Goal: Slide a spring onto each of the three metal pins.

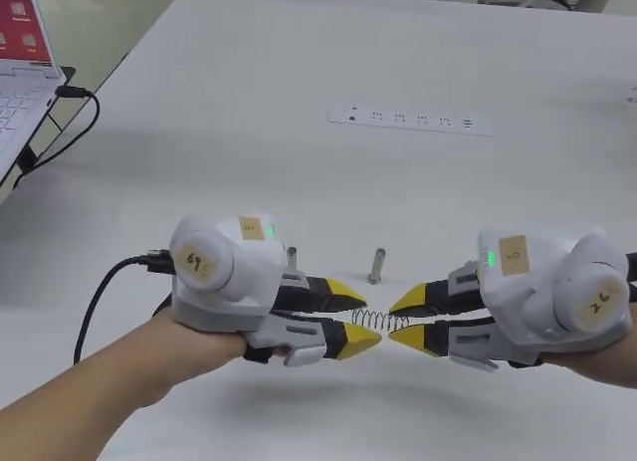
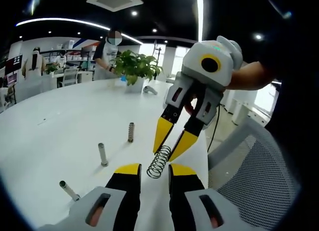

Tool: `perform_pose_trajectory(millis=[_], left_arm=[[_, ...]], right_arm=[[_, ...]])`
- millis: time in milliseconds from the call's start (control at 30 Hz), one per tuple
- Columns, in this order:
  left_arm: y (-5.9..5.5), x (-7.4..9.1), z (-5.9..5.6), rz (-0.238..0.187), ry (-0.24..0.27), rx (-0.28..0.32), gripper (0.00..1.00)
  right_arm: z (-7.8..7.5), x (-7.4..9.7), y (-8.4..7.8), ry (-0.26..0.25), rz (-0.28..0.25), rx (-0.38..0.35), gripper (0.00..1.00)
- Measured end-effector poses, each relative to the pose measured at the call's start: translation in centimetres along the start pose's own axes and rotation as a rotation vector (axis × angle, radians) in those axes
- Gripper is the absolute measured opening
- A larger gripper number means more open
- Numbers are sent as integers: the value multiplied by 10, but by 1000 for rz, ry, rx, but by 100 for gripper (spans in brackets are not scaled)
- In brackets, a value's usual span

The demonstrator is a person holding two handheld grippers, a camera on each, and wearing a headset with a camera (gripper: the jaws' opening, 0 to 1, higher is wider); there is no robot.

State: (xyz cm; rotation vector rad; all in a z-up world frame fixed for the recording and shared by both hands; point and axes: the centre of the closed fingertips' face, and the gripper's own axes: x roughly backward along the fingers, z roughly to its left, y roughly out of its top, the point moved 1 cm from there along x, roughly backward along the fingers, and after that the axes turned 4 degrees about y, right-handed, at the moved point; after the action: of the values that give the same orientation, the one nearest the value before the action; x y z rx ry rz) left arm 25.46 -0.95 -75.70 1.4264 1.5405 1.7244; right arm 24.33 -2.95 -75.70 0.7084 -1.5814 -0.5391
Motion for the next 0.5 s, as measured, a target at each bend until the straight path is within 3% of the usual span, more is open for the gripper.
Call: perform_pose_trajectory(millis=[100, 500], left_arm=[[1, 1, -4, -5, -14, -7, 6], [3, 3, -10, -17, -35, -45, 2]], right_arm=[[1, 0, 1, 5, 0, 6, 8], [4, 3, 0, 8, -6, 18, 8]])
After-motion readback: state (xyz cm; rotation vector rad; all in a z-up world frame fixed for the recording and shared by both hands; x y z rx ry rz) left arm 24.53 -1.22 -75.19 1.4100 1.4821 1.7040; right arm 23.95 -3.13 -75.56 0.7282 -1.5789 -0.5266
